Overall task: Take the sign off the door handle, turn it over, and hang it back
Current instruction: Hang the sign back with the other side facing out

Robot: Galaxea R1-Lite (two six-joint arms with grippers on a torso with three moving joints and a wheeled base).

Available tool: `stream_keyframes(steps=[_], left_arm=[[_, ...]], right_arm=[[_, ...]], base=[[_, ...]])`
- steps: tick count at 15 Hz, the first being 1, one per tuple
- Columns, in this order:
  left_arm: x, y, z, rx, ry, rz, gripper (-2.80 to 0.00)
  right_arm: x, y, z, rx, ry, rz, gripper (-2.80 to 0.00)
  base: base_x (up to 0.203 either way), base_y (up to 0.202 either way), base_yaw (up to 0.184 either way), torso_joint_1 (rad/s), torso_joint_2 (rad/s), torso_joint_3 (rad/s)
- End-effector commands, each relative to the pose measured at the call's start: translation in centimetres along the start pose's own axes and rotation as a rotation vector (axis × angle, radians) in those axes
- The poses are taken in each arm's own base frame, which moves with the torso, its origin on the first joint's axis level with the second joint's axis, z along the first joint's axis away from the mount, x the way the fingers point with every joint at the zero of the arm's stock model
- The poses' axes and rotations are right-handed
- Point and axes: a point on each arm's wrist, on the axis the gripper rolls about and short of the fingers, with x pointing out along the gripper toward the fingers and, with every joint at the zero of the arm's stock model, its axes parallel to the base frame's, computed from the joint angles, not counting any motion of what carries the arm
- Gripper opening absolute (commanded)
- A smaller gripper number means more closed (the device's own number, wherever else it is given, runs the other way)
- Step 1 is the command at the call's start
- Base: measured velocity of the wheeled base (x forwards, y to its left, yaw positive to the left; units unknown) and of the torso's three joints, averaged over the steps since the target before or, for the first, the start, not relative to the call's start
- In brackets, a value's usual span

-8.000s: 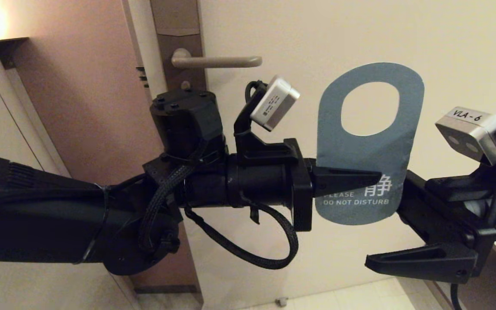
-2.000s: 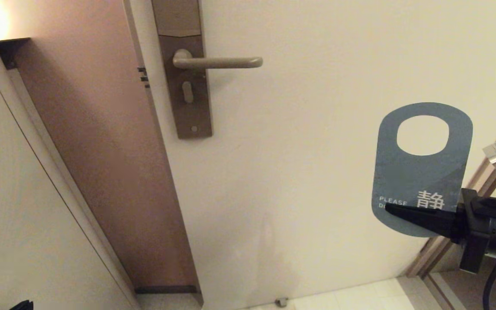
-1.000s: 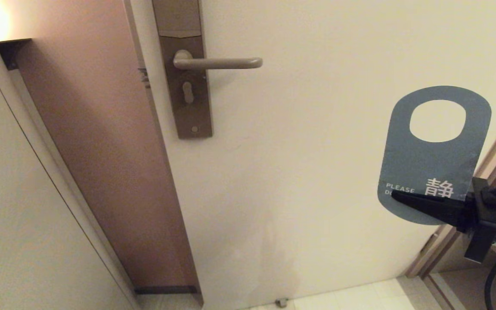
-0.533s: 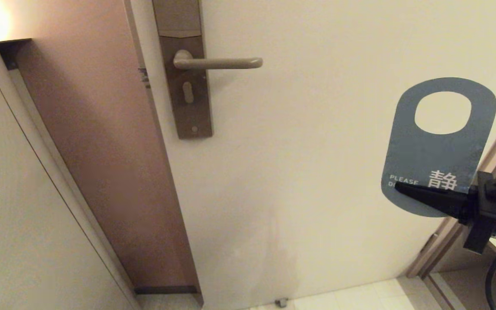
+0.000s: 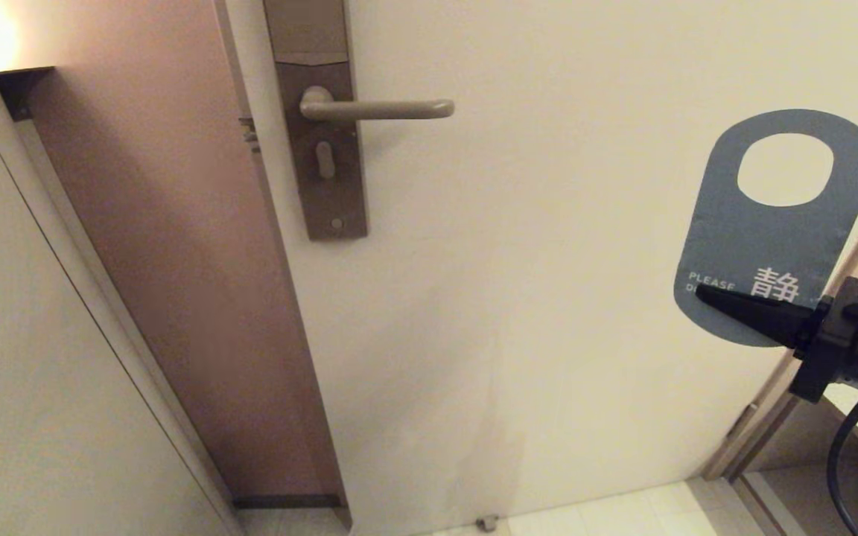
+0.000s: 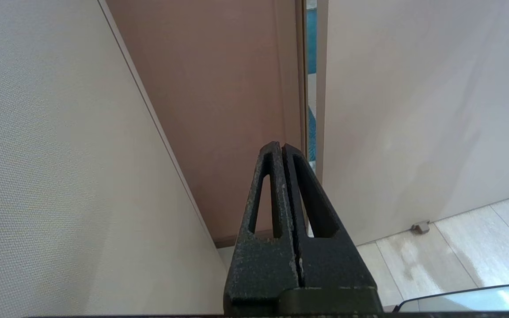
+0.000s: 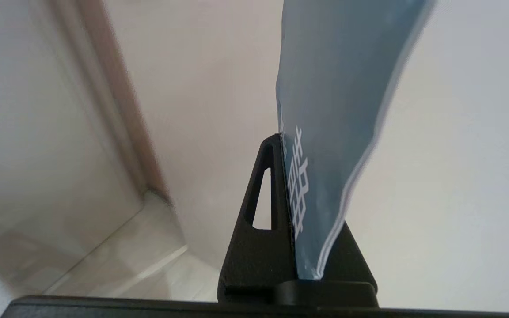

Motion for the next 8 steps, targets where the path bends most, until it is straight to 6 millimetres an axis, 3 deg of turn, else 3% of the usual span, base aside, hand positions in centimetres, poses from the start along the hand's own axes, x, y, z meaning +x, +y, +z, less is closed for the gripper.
stream_keyframes(steps=[1, 8], left_arm=[[0.0, 0.0, 0.0, 0.0, 0.002, 0.0, -2.8], [0.0, 0.0, 0.0, 0.0, 0.001, 0.0, -2.8]], right_arm=[[0.4, -0.2, -0.1, 0.0, 0.0, -0.022, -2.8], [1.3, -0.9, 1.4, -0.018, -0.034, -0.12, -2.8]], base=[[0.0, 0.0, 0.0, 0.0, 0.0, 0.0], [0.0, 0.0, 0.0, 0.0, 0.0, 0.0]])
